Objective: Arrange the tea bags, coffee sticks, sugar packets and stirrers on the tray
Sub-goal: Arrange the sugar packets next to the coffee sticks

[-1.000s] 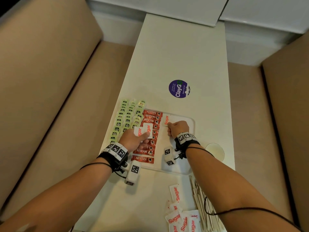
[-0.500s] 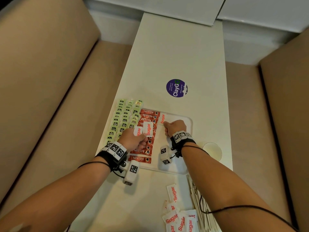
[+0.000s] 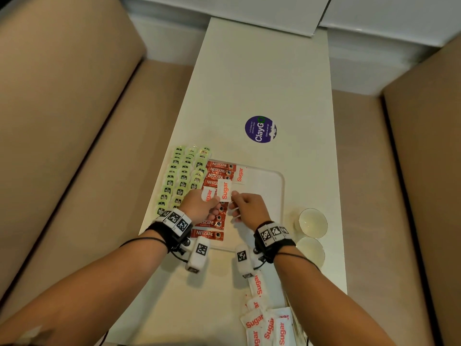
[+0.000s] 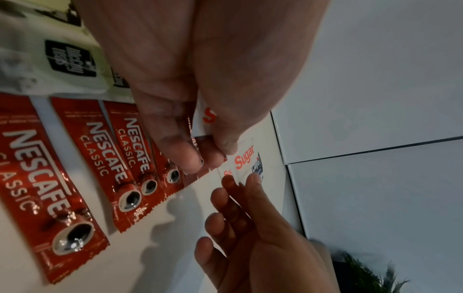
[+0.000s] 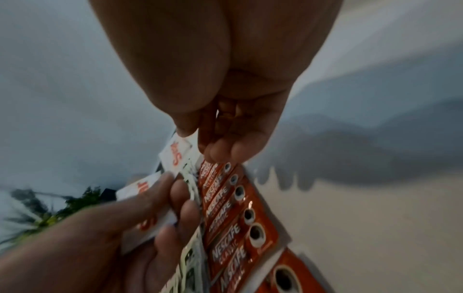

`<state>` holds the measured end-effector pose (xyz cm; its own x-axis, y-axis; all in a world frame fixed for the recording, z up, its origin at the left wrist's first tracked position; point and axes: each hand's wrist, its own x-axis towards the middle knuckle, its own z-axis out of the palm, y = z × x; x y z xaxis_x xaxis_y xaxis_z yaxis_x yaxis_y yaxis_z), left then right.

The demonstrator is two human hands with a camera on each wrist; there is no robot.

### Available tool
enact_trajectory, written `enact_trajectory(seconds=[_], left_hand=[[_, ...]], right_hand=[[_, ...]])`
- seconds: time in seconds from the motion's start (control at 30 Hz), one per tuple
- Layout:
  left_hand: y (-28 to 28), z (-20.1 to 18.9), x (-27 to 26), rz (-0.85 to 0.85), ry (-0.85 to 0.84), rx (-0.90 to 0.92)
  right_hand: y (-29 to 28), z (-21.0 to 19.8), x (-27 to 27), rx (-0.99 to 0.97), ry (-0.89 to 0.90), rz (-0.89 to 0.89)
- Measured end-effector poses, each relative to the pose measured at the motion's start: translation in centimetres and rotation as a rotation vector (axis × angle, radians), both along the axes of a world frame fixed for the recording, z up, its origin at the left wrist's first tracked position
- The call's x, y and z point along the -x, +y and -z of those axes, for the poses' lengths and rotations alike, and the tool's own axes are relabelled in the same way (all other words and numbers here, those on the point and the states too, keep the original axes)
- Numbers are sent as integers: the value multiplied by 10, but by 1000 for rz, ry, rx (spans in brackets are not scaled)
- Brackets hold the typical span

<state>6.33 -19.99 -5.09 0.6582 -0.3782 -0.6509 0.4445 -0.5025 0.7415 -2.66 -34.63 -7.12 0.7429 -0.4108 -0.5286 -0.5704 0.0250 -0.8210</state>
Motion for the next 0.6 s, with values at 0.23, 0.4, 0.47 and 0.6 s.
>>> enact_trajectory(seconds=[0.23, 0.4, 0.47, 0.6], left_hand=[[-8, 3, 6, 65, -31, -11], [-10, 1, 8, -22, 19, 40], [-9, 2, 6, -53, 55, 55], [-4, 1, 5, -59, 91, 60]], right_hand=[[11, 9, 9, 57, -14, 42], [3, 13, 7, 119, 15, 75], [-8, 14, 3, 125, 26, 118], [-36, 23, -11, 128, 80, 241]])
